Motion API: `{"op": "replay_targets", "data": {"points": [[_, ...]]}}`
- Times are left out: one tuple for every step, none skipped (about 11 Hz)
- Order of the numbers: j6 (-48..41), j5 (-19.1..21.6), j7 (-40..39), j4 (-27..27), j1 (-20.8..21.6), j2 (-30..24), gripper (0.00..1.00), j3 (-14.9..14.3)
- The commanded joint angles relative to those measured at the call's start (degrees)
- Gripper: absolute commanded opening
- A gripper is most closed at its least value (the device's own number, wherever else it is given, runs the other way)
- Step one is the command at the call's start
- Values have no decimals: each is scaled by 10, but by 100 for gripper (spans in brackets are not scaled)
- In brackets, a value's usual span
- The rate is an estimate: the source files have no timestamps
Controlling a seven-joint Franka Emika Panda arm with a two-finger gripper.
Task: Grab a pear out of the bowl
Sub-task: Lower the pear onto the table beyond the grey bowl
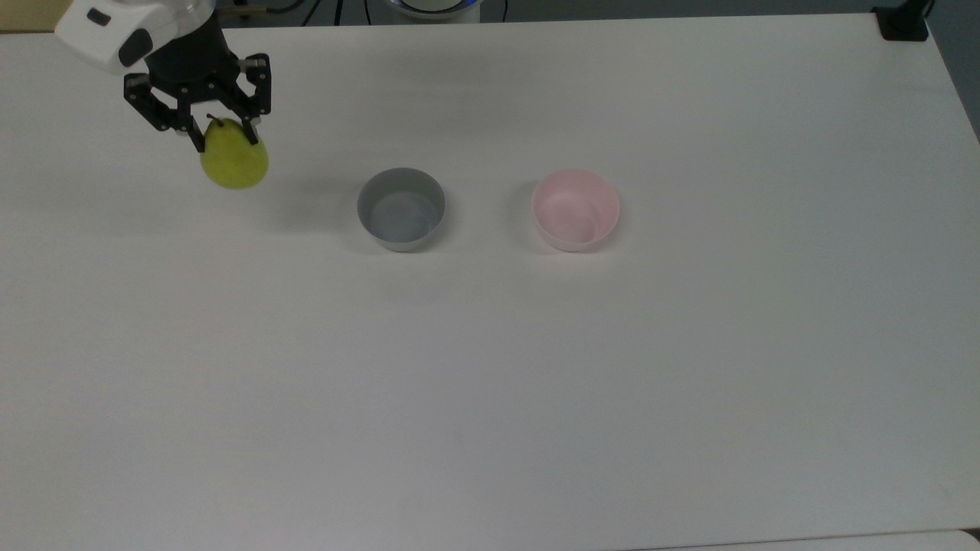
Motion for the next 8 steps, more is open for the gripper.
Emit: {"op": "replay_targets", "data": {"points": [[57, 13, -17, -35, -4, 22, 0, -6], [63, 17, -16, -36, -11, 33, 0, -6], [70, 36, -16, -35, -13, 46, 0, -5], [74, 45, -16, -35, -13, 54, 0, -6], [74, 46, -16, -34, -13, 65, 0, -5], [77, 47, -16, -34, -13, 75, 0, -5], [97, 55, -12, -35, -12, 85, 0, -4], [106, 60, -10, -36, -12, 91, 0, -3]]}}
